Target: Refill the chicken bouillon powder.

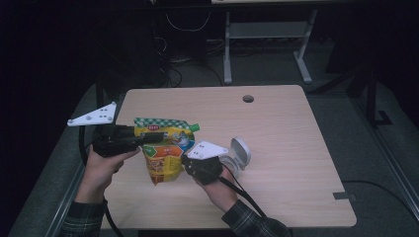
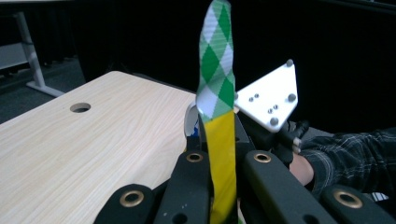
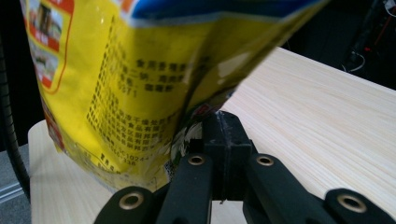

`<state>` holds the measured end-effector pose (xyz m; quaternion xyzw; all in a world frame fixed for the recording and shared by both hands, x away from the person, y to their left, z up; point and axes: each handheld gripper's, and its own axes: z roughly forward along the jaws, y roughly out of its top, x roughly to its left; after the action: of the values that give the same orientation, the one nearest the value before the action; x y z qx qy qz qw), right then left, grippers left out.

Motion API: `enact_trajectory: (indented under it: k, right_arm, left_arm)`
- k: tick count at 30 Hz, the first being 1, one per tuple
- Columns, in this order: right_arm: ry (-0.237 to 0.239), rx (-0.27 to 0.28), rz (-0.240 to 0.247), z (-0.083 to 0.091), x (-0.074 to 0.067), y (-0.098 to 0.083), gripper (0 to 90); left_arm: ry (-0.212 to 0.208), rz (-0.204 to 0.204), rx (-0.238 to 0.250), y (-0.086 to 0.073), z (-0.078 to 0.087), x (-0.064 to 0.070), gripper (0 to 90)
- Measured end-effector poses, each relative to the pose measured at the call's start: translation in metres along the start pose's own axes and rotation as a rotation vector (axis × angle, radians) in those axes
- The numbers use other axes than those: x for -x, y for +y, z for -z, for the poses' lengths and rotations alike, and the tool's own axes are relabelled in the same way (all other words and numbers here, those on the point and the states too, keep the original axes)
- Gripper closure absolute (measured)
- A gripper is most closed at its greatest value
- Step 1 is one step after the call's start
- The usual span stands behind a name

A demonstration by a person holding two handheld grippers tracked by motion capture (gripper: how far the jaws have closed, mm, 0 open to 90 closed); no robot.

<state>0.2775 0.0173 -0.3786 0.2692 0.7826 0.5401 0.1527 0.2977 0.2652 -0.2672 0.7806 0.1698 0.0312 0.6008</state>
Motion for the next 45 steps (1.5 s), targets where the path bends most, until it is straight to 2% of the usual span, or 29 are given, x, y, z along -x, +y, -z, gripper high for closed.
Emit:
enact_trajectory:
  k: [7,12,17,24,31,35,45]
  right_arm:
    - [0.023,0.019,0.039,-0.007,-0.01,-0.005,89.9]
    - [0.013,0.029,0.051,-0.009,-0.014,-0.008,89.9]
    - [0.023,0.022,0.041,-0.012,-0.017,-0.013,89.9]
    - [0.032,0.035,0.077,-0.008,-0.02,-0.02,89.9]
    - [0.039,0.042,0.031,0.0,-0.011,-0.029,90.0]
    - [0.038,0.05,0.023,0.001,-0.011,-0.03,89.9]
    - [0.062,0.069,0.024,-0.003,-0.014,-0.033,89.9]
  left_arm:
    - [-0.017,0.003,-0.027,0.005,-0.003,0.001,90.0]
    - [-0.031,0.008,-0.038,0.008,-0.008,0.004,90.0]
    - [-0.029,0.006,-0.082,0.01,-0.018,0.005,90.0]
    - [-0.046,0.021,-0.118,0.014,-0.033,0.004,90.0]
    - [-0.038,0.045,-0.155,0.018,-0.052,0.004,90.0]
    - [-0.025,0.046,-0.18,0.022,-0.058,0.004,90.0]
    - [-0.04,0.056,-0.213,0.022,-0.066,0.001,90.0]
